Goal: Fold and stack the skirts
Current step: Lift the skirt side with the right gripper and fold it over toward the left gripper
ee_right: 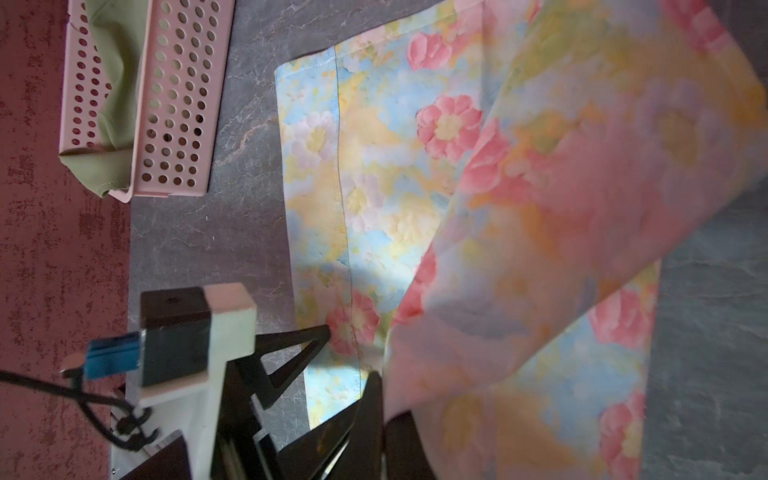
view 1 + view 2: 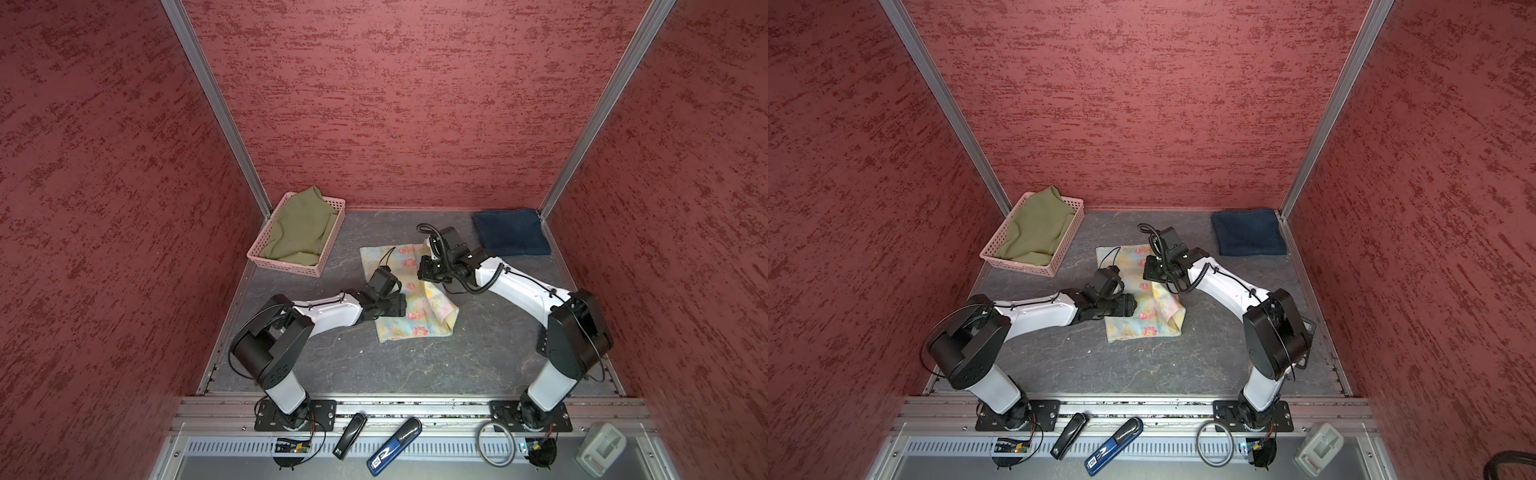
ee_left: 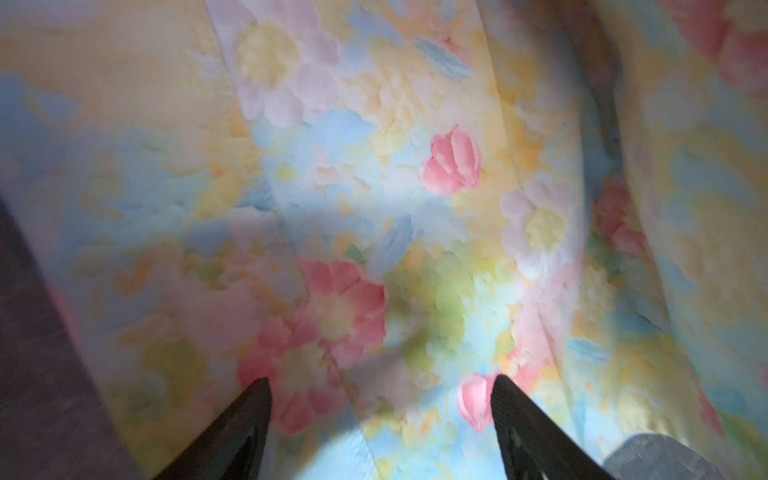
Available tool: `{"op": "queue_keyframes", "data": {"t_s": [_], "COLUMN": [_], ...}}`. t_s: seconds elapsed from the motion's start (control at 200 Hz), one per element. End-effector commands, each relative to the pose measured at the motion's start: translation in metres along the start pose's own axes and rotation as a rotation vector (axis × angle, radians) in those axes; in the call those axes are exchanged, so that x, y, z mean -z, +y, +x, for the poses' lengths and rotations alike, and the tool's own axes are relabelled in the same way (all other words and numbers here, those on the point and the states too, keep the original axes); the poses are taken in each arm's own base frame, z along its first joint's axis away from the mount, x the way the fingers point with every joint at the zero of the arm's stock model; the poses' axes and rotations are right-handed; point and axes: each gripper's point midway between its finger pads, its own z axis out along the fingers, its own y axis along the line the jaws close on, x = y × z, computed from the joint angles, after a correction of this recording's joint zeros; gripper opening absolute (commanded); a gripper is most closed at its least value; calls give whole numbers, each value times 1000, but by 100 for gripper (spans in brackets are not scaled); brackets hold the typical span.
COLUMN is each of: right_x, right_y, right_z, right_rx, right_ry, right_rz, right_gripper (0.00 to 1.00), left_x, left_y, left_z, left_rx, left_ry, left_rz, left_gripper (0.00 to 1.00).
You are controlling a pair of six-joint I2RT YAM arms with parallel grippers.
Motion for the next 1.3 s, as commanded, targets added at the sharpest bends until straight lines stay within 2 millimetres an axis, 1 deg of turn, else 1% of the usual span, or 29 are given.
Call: {"op": "queue_keyframes", "data": {"t_s": [0.0, 0.065, 0.12, 0.2, 0.281, 0.371, 0.441, 0.471, 0.496, 0.536, 0.571, 0.596, 0.621, 0.641, 0.801, 0.897, 0.962, 1.112, 1.192, 1.297], "right_x": [19, 20, 20, 20, 20, 21, 22, 22, 21, 22, 22, 22, 22, 22, 26, 29, 30, 30, 28, 25], "right_y": [-3, -9, -11, -13, -12, -12, -12, -13, -13, -12, -11, -12, -11, -11, -12, -11, -11, -8, -6, 3], "right_z": [-21, -23, -24, -25, -25, -25, -24, -23, -23, -23, -23, -23, -23, -23, -22, -22, -23, -25, -26, -26], "right_rx": [12, 24, 27, 31, 36, 41, 47, 48, 49, 50, 49, 49, 50, 49, 53, 59, 61, 64, 67, 74], "right_ry": [-68, -73, -72, -75, -76, -77, -75, -75, -75, -76, -77, -76, -78, -77, -80, -86, -88, -88, -82, -76], "right_rz": [13, 36, 37, 36, 32, 27, 29, 29, 27, 22, 19, 19, 15, 16, 18, 23, 23, 19, 19, 8], "right_gripper": [0, 0, 0, 0, 0, 0, 0, 0, 0, 0, 0, 0, 0, 0, 0, 0, 0, 0, 0, 0], "left_x": [33, 44, 48, 43, 38, 38, 39, 38, 36, 32, 27, 24, 20, 17, 0, -9, -17, -30, -34, -36], "left_y": [-1, 7, 17, 37, 52, 67, 75, 76, 76, 78, 79, 82, 84, 87, 98, 101, 102, 101, 100, 96], "left_z": [-22, -25, -24, -16, -11, -15, -22, -25, -27, -29, -31, -32, -32, -33, -40, -45, -44, -43, -42, -41], "left_rx": [44, 79, 113, 170, 246, 349, 394, 398, 399, 406, 423, 439, 454, 464, 477, 473, 471, 459, 448, 431], "left_ry": [-76, -90, -85, -49, -23, -42, -67, -70, -68, -64, -57, -53, -44, -44, -32, -30, -11, 23, 36, 41], "left_rz": [40, 37, 26, -9, 5, 69, 104, 113, 121, 132, 145, 151, 157, 160, 160, 178, 178, 170, 159, 149], "left_gripper": [84, 83, 81, 76, 71, 64, 59, 53, 46, 37, 25, 12, 4, 0, 0, 0, 0, 0, 0, 0]}}
